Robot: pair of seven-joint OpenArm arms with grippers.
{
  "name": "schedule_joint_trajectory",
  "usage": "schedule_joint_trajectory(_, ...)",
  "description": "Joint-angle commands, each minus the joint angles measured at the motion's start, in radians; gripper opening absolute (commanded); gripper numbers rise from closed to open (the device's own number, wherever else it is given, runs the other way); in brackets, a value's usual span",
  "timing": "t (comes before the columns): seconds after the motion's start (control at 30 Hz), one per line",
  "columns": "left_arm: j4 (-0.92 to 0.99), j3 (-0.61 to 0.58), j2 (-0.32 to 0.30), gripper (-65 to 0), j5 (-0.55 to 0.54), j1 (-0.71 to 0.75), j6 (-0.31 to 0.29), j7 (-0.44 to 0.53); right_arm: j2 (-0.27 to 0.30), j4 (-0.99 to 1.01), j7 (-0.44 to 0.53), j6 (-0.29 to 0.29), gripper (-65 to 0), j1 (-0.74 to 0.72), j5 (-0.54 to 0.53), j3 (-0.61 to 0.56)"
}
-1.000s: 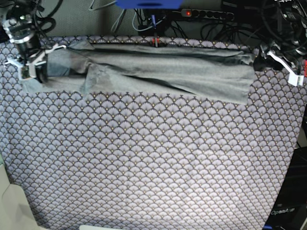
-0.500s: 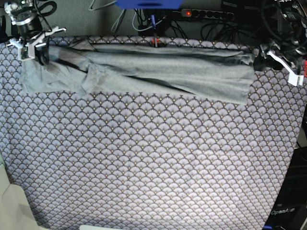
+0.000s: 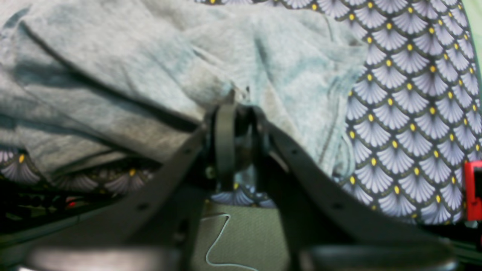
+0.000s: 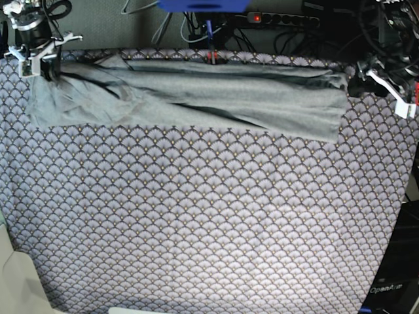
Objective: Fold the T-shirt properly
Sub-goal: 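Regrasp the strip's end with the right gripper and tuck it flat, then grasp the strip's other end with the left gripper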
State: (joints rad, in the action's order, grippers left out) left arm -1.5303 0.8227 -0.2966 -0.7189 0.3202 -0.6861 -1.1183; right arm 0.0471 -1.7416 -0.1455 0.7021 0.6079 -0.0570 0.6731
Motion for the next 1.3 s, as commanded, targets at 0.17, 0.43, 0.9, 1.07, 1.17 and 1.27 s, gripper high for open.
schedule_joint_trajectory(0.17, -0.013, 0.005, -0.019, -12.5, -0.018, -0.002, -0.010, 0.019, 0.010, -0.014, 0.022, -0.004, -47.4, 0.007, 0.009, 0.007)
schedule_joint_trajectory(0.43, -0.016, 0.007, -0.019, -12.5, -0.025, -0.003, -0.010, 0.022, 0.021, -0.014, 0.022, -0.004, -46.7, 0.004, 0.078, 0.032)
schedule_joint_trajectory(0.9, -0.014, 0.008, -0.017, -12.4, -0.025, -0.037, -0.010, 0.024, 0.040, -0.016, 0.030, -0.004, -21.3, -0.021, 0.075, 0.072)
schedule_joint_trajectory(1.07, 0.023, 0.007, -0.011, -12.4, -0.017, -0.086, -0.010, 0.024, 0.044, -0.019, 0.024, -0.004, -21.1, -0.084, 0.076, 0.132)
schedule_joint_trajectory(1.17, 0.055, -0.018, -0.008, -12.4, -0.017, -0.125, -0.004, 0.017, 0.064, -0.019, 0.022, -0.004, -21.1, -0.095, 0.076, 0.132)
schedule_joint_trajectory(1.27, 0.098, -0.098, -0.008, -12.4, -0.001, -0.157, -0.001, 0.028, 0.066, -0.021, 0.022, -0.004, -21.1, -0.130, 0.076, 0.133)
